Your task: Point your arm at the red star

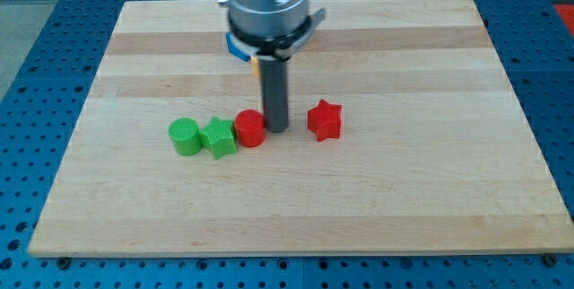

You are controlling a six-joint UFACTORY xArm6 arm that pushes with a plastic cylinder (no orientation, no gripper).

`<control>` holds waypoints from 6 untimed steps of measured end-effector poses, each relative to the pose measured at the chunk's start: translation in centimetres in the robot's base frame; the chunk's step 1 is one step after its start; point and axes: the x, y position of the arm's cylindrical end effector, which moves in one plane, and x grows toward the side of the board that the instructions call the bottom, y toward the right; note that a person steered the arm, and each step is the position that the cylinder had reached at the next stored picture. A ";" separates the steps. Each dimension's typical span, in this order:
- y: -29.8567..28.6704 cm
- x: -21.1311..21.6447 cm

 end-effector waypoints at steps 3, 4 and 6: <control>-1.9 0.7; 0.8 -0.3; 3.9 -4.3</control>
